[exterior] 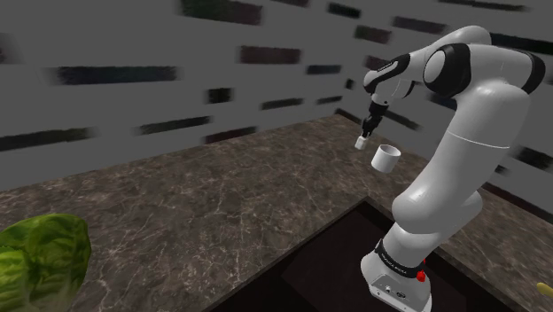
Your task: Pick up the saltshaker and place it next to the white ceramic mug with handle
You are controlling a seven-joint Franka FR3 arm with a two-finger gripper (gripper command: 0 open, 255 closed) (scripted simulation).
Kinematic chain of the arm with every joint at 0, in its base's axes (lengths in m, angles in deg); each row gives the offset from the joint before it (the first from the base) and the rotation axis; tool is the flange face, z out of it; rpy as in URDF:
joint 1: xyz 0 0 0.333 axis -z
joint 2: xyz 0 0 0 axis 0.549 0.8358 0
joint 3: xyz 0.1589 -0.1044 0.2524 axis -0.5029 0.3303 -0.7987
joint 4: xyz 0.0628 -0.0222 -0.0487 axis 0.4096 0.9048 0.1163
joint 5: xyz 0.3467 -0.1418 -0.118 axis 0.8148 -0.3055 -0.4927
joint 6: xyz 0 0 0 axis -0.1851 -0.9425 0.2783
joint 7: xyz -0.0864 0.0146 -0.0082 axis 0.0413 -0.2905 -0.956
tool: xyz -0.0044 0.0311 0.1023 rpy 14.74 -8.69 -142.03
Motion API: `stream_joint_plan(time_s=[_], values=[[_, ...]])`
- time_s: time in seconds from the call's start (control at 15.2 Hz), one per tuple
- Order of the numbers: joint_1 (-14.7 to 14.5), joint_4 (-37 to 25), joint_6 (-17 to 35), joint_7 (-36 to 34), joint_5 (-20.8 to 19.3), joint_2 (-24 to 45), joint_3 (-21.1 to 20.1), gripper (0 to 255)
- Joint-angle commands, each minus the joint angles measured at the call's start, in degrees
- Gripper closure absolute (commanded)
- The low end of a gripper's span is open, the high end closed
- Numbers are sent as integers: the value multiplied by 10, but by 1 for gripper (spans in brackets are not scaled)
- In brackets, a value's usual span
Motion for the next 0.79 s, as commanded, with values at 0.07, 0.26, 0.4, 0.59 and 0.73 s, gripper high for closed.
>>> stream_joint_plan(time_s=[0.07, 0.26, 0.4, 0.59, 0.73], values=[[1, 14, 23, 4, 7, 10, -1, 255], [1, 16, 27, 5, 8, 12, -2, 255], [1, 16, 27, 5, 8, 12, -2, 255], [1, 16, 27, 5, 8, 12, -2, 255], [1, 16, 27, 5, 8, 12, -2, 0]])
